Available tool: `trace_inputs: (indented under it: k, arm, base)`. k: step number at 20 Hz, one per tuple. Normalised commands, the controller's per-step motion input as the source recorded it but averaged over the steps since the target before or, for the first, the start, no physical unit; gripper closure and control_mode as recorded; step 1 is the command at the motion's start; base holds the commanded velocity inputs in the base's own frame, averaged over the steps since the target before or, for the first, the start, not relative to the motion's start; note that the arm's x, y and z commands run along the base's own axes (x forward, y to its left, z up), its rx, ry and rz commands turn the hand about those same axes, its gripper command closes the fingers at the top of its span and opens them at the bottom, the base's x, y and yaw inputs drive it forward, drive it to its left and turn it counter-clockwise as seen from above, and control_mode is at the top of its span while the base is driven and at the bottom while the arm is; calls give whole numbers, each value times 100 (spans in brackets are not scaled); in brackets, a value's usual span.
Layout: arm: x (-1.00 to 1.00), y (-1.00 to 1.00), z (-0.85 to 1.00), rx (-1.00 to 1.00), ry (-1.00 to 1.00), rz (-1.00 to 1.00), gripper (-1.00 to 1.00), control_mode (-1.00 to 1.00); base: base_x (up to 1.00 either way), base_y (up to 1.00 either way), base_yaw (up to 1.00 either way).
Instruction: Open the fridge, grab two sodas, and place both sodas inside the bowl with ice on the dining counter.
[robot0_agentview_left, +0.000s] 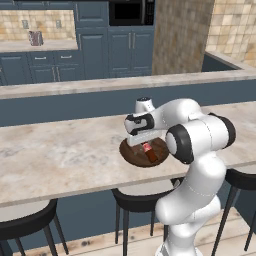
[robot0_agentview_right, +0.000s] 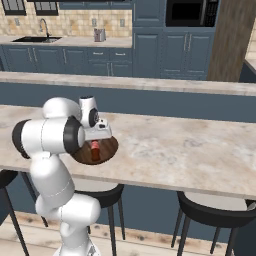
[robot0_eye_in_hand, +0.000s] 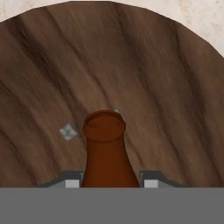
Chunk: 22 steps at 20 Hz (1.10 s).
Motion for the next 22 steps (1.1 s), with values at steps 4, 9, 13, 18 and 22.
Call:
trace_inputs:
  k: [4, 9, 13, 18, 22]
  arm:
    - [13, 2, -18, 0, 0, 0, 100, -100]
    - [11, 4, -12, 0, 0, 0, 100, -100]
    - [15, 5, -14, 0, 0, 0, 100, -100]
    - [11, 8, -19, 0, 0, 0, -100, -100]
    - [3, 0, -18, 0, 0, 0, -100, -100]
  base:
    - [0, 0, 0]
    - [0, 0, 0]
    - [0, 0, 0]
    - [0, 0, 0]
    - [0, 0, 0]
